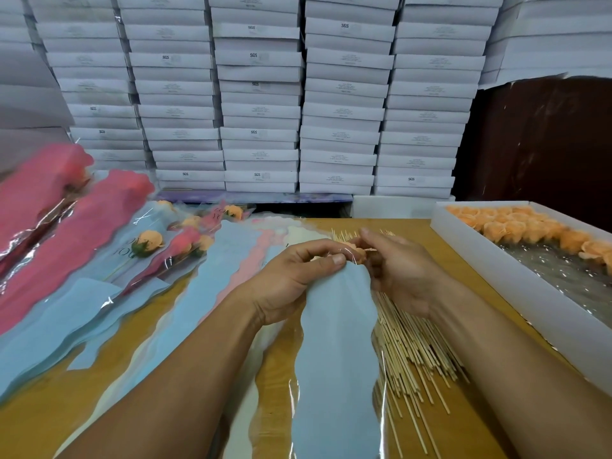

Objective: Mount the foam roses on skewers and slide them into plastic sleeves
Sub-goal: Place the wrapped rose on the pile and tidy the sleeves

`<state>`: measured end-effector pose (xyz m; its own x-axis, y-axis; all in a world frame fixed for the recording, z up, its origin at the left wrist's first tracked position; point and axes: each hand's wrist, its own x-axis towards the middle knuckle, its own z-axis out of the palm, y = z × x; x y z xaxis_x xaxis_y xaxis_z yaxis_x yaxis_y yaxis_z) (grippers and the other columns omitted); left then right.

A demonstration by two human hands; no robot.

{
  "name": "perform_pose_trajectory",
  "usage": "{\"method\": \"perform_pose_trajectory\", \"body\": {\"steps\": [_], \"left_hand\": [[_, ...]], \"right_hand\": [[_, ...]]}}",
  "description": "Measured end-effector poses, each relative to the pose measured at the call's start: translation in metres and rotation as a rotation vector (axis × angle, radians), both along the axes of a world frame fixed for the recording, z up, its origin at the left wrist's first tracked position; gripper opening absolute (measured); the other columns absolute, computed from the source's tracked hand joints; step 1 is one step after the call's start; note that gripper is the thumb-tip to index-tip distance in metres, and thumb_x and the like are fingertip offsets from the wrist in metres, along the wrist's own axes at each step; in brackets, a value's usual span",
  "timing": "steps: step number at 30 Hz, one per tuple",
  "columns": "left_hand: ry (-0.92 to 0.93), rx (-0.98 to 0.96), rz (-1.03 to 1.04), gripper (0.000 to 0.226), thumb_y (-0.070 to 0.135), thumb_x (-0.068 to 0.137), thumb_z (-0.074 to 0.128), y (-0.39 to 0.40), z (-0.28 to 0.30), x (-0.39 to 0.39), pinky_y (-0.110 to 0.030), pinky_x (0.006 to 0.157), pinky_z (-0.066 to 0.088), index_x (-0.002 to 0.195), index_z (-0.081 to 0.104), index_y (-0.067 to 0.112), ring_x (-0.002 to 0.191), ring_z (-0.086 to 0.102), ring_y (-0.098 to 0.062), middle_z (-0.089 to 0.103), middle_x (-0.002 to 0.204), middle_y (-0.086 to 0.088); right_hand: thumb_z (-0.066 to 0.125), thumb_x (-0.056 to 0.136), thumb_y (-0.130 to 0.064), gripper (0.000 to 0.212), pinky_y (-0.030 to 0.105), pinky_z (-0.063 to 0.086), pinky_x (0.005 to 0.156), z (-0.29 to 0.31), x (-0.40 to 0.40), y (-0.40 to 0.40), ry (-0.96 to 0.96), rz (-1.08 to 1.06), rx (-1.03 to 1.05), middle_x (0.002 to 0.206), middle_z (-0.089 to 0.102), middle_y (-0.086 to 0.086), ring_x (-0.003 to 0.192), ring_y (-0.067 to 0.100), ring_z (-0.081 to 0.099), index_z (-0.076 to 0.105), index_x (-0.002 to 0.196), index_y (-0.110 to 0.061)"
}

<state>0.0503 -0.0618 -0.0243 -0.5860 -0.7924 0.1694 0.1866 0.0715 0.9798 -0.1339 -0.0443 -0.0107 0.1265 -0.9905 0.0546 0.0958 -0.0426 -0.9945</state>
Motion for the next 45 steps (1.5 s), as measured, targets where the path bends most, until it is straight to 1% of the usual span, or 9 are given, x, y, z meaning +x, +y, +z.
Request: {"method": "perform_pose_trajectory", "body": {"steps": [8,15,19,23,28,33,37,40,45], "left_hand": [[0.041,0.025,0.104,0.012,0.017,0.090,0.069,-0.002,0.000,0.000,-0.037,0.083,0.054,0.100,0.071,0.011,0.093,0.064,-0.024,0.066,0.105,-0.015],[0.043,-0.008,0.176,0.009,0.009,0.095,0.060,0.000,0.002,-0.002,-0.030,0.071,0.059,0.099,0.068,0.007,0.081,0.068,-0.019,0.069,0.095,-0.010],[0.038,-0.005,0.185,0.013,0.007,0.096,0.060,0.001,0.003,-0.002,-0.030,0.065,0.058,0.091,0.071,0.010,0.076,0.070,-0.020,0.072,0.089,-0.009],[0.041,0.009,0.212,0.016,0.016,0.094,0.063,-0.001,0.002,-0.003,-0.040,0.084,0.057,0.107,0.072,0.015,0.095,0.068,-0.026,0.069,0.107,-0.011],[-0.410,-0.378,0.698,0.033,0.038,0.099,0.056,-0.005,-0.001,-0.003,-0.018,0.075,0.046,0.130,0.056,0.026,0.101,0.058,-0.012,0.055,0.120,0.003],[-0.881,-0.802,0.839,0.024,0.038,0.100,0.051,-0.008,0.015,-0.003,-0.031,0.074,0.042,0.118,0.057,0.022,0.089,0.053,-0.016,0.046,0.108,0.009],[-1.208,-0.791,0.706,0.031,0.039,0.103,0.039,-0.014,0.026,-0.011,-0.034,0.066,0.037,0.078,0.045,0.022,0.086,0.054,-0.028,0.056,0.093,-0.003],[-1.345,-0.745,0.535,0.042,0.040,0.105,0.033,-0.015,0.033,-0.013,-0.035,0.068,0.037,0.068,0.034,0.020,0.082,0.050,-0.030,0.050,0.082,-0.007],[-1.192,-0.512,0.452,0.059,0.047,0.104,0.038,0.003,0.044,0.005,-0.031,0.059,0.050,0.078,0.060,-0.001,0.065,0.061,-0.028,0.069,0.078,-0.015]], "right_hand": [[0.060,0.079,-0.070,0.048,0.026,0.053,0.061,-0.001,0.000,0.001,0.160,0.082,-0.010,0.081,0.073,-0.003,0.074,0.009,0.069,0.079,0.075,-0.025],[0.079,0.064,-0.057,0.080,0.030,0.057,0.065,-0.003,0.000,0.004,0.185,0.174,-0.004,0.099,0.076,0.006,0.083,0.017,0.070,0.068,0.119,-0.001],[0.082,0.071,-0.036,0.059,0.030,0.054,0.054,-0.004,-0.001,0.004,0.180,0.222,0.046,0.099,0.075,0.010,0.077,0.020,0.071,0.068,0.118,-0.004],[0.074,0.086,-0.010,0.016,0.032,0.056,0.065,-0.006,-0.003,0.001,0.092,0.183,0.053,0.094,0.075,0.011,0.078,0.021,0.071,0.073,0.102,-0.009],[0.070,0.089,-0.002,0.008,0.032,0.060,0.062,-0.005,-0.009,-0.003,0.014,0.066,0.070,0.091,0.077,0.013,0.076,0.023,0.074,0.072,0.094,-0.008],[0.070,0.089,-0.002,0.009,0.042,0.055,0.080,-0.008,-0.009,-0.006,0.009,0.014,0.064,0.092,0.076,0.013,0.079,0.025,0.073,0.071,0.096,-0.008],[0.070,0.090,-0.003,0.010,0.035,0.057,0.064,-0.008,-0.010,-0.009,-0.009,-0.049,0.057,0.087,0.075,0.009,0.072,0.020,0.072,0.071,0.098,-0.008],[0.071,0.089,-0.001,0.012,0.027,0.055,0.052,-0.009,-0.015,-0.014,-0.061,-0.141,0.057,0.086,0.076,0.009,0.067,0.019,0.073,0.071,0.099,-0.007],[0.072,0.087,-0.001,0.014,0.025,0.053,0.049,-0.011,-0.021,-0.020,-0.113,-0.279,0.044,0.083,0.075,0.006,0.062,0.014,0.072,0.070,0.098,-0.010]]}}
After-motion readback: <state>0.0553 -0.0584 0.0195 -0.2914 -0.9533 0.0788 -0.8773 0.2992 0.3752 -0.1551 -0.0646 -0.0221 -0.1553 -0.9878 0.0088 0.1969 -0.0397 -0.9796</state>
